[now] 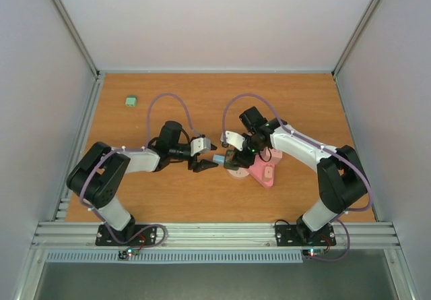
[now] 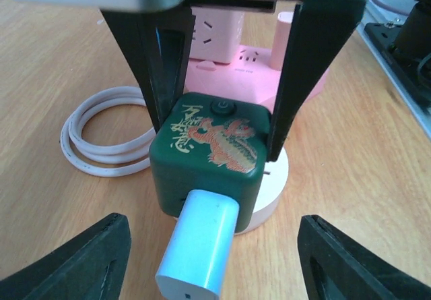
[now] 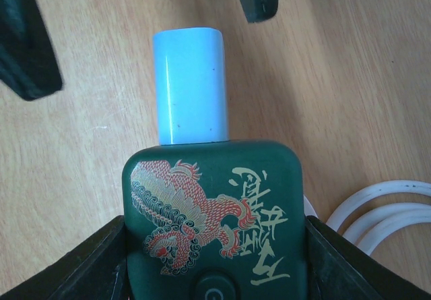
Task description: Pull the plug off the socket
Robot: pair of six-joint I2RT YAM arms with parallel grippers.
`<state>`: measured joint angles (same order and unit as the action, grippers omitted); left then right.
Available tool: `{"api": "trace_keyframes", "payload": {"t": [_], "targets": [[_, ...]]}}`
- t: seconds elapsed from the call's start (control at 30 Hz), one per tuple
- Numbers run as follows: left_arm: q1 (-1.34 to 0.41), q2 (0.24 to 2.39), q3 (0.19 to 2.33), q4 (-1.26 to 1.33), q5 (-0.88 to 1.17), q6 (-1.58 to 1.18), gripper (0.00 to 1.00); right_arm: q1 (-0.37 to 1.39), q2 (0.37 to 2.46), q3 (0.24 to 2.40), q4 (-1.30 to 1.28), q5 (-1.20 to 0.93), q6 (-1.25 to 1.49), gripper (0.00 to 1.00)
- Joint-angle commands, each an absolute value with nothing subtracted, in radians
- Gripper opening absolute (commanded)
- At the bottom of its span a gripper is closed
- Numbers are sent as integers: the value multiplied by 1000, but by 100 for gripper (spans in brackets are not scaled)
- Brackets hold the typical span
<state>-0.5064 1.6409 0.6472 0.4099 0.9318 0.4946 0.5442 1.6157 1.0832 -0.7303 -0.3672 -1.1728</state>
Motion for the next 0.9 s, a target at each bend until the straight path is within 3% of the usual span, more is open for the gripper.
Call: {"api": "trace_keyframes", "payload": {"t": [0.0,0.23,0.53,0.77,0.87], "targets": [[-521,1705,673,504,912,565,68,529,1668,1010,-941,-261,-1181,25],[-536,1760,716,437,913,664,54,529,1678,1023,-936,-254,-1180,24],[-570,1822,716,536,890,617,40,529,1683,1025,-930,-256,-1168,24],[-570,1820,722,480,892,643,20,529,1686,1015,-925,-223,-1177,22],[-566,1804,698,462,899,675,18,526,1683,1006,-927,-208,-1183,20]]}}
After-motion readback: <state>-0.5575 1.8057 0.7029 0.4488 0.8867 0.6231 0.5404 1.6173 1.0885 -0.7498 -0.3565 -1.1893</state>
